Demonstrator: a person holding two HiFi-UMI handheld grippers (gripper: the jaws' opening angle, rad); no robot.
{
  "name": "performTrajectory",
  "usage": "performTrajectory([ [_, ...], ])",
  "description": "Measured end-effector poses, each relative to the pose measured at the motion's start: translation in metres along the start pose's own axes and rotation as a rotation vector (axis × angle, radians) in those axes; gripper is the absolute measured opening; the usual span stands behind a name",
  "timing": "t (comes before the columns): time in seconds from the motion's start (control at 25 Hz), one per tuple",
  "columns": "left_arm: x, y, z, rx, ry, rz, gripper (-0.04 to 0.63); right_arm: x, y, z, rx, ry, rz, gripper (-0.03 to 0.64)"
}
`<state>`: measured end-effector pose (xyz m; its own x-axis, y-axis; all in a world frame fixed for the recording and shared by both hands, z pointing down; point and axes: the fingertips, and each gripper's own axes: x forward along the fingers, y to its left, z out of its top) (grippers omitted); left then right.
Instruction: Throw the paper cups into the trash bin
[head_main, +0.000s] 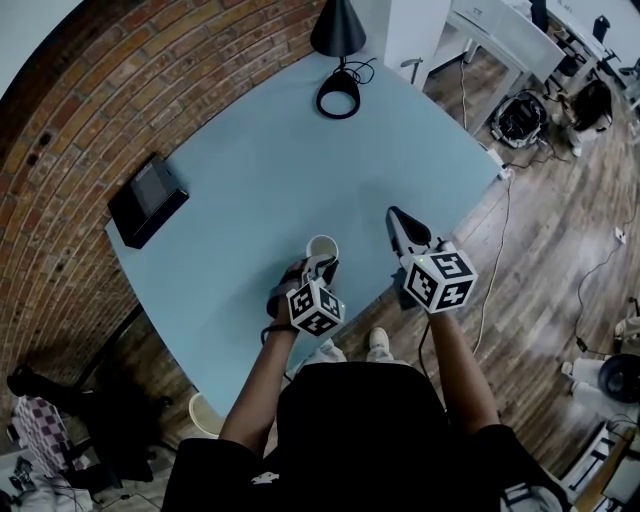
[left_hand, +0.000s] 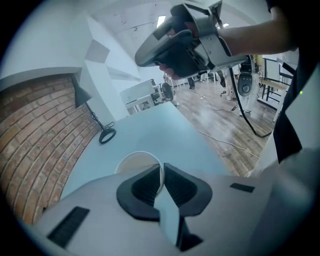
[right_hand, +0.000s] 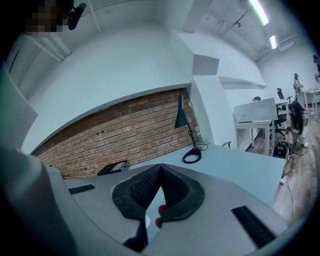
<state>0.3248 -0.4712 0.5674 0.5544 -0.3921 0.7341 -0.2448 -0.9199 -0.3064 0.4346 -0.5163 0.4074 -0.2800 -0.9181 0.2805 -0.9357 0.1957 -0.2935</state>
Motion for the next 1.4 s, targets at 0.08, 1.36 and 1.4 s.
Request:
performTrajectory([
  [0.08, -0.006, 0.005, 0.010, -0.005, -0.015, 0.023, 0.034, -0.002, -0.002, 0.003, -0.002, -0.005, 0.010, -0.005],
  [1.36, -0.135, 0.045, 0.137, -0.379, -0.402, 0.449, 0.032, -0.052, 0.025, 0.028, -0.096, -0.051, 0.272, -0.005],
  [1.4, -0.138, 0.044, 0.138, -0.385, -0.405, 0.458, 0.032, -0.055, 0.027, 0.029, -0.098, -0.053, 0.283, -0.005],
])
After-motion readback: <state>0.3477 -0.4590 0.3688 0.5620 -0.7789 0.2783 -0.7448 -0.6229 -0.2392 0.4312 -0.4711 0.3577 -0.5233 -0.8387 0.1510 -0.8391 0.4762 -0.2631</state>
